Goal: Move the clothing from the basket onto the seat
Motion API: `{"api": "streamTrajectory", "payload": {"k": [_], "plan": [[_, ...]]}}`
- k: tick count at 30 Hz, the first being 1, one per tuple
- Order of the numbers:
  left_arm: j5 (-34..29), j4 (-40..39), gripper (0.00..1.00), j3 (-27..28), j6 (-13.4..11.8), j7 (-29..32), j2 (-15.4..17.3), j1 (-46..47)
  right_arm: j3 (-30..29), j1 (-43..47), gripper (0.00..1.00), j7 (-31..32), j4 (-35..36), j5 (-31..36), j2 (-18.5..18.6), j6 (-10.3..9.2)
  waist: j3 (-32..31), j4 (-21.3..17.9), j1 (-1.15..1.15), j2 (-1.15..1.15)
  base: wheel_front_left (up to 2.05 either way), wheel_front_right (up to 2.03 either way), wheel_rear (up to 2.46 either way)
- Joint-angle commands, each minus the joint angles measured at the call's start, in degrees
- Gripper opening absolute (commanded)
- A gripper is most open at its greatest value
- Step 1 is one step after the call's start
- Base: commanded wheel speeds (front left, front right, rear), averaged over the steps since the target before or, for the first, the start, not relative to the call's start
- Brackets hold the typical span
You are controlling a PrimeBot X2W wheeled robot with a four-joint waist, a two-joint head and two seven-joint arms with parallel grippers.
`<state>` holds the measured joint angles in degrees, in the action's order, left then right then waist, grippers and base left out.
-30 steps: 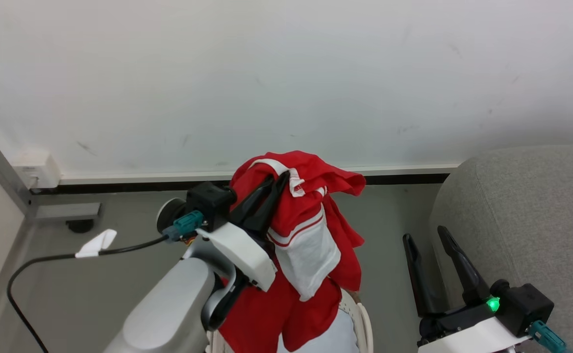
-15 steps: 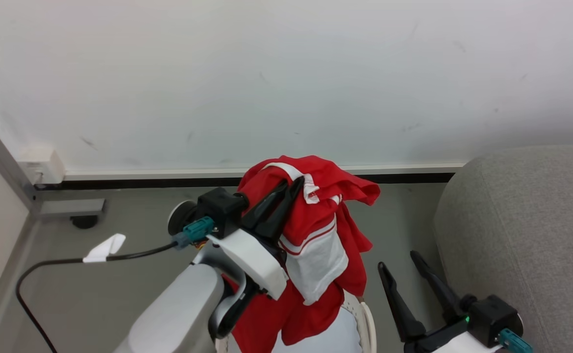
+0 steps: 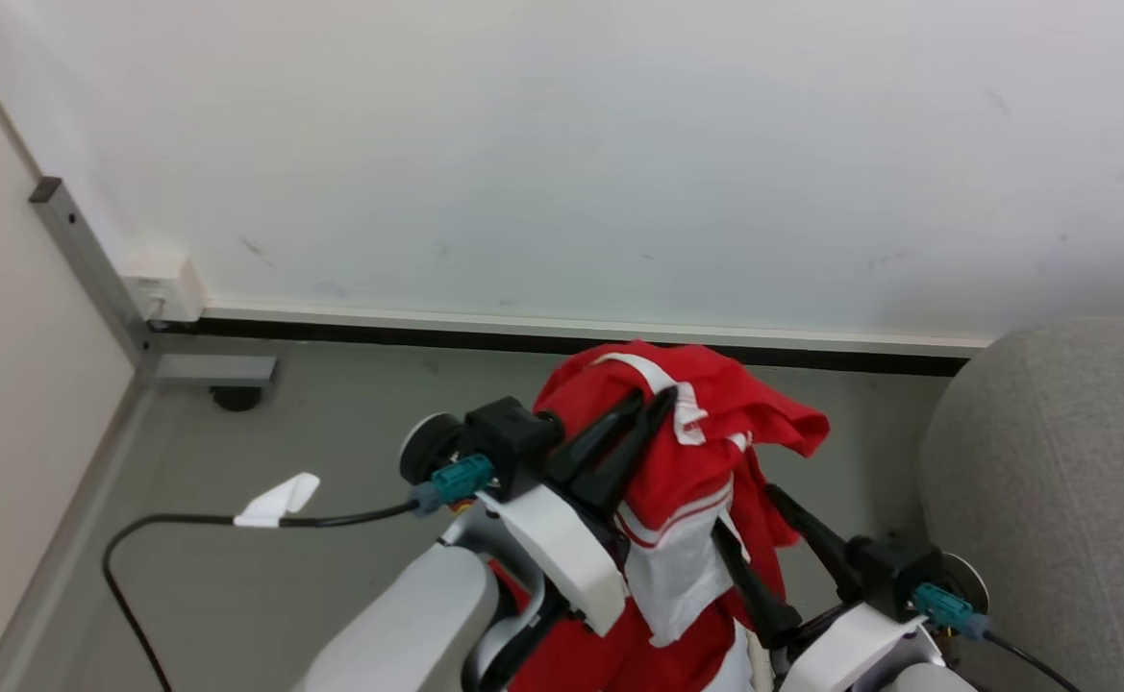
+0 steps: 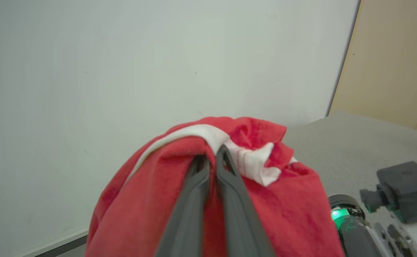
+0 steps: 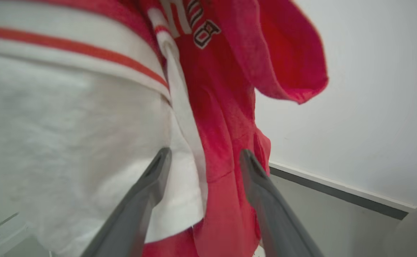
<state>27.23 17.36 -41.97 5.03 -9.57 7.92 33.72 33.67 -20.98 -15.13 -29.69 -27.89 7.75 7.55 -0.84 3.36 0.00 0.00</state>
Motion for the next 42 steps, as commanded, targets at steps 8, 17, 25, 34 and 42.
{"api": "streamTrajectory", "payload": {"k": [8, 17, 25, 34, 42], "plan": [[0.9, -1.87, 0.0, -3.82, 0.9, 1.26, -1.43, -0.84, 8.69, -5.55, 1.0, -0.02, -6.02, -4.67, 1.29, -0.12, -0.24, 4.25, 0.0, 0.0, 0.0, 0.0, 0.0], [1.61, -1.86, 0.0, -7.72, 1.76, 1.88, -2.55, -0.81, 10.17, -7.68, 1.0, -0.02, -10.63, -7.27, 0.72, -0.12, -0.82, 7.79, 0.0, 0.0, 0.0, 0.0, 0.0], [2.72, -0.97, 0.0, -7.68, 1.51, 1.38, -2.12, 0.05, 8.41, -8.14, 0.0, -0.02, -10.76, -5.49, 0.05, -0.12, -0.84, 9.06, 0.0, 0.0, 0.0, 0.0, 0.0], [3.96, 1.12, 0.0, -5.47, 0.43, -0.01, -0.78, 0.77, 7.39, -6.34, 0.0, -0.03, -8.55, -5.33, -0.03, -0.12, -0.63, 7.69, 0.0, 0.0, 0.0, 0.0, 0.0], [4.43, 2.77, 0.14, -4.62, -0.36, -1.03, -0.52, 0.91, 5.47, -4.87, 0.0, -0.03, -5.88, -5.46, 0.03, -0.12, -0.37, 6.17, 0.0, 0.0, 0.0, 0.0, 0.0]]}}
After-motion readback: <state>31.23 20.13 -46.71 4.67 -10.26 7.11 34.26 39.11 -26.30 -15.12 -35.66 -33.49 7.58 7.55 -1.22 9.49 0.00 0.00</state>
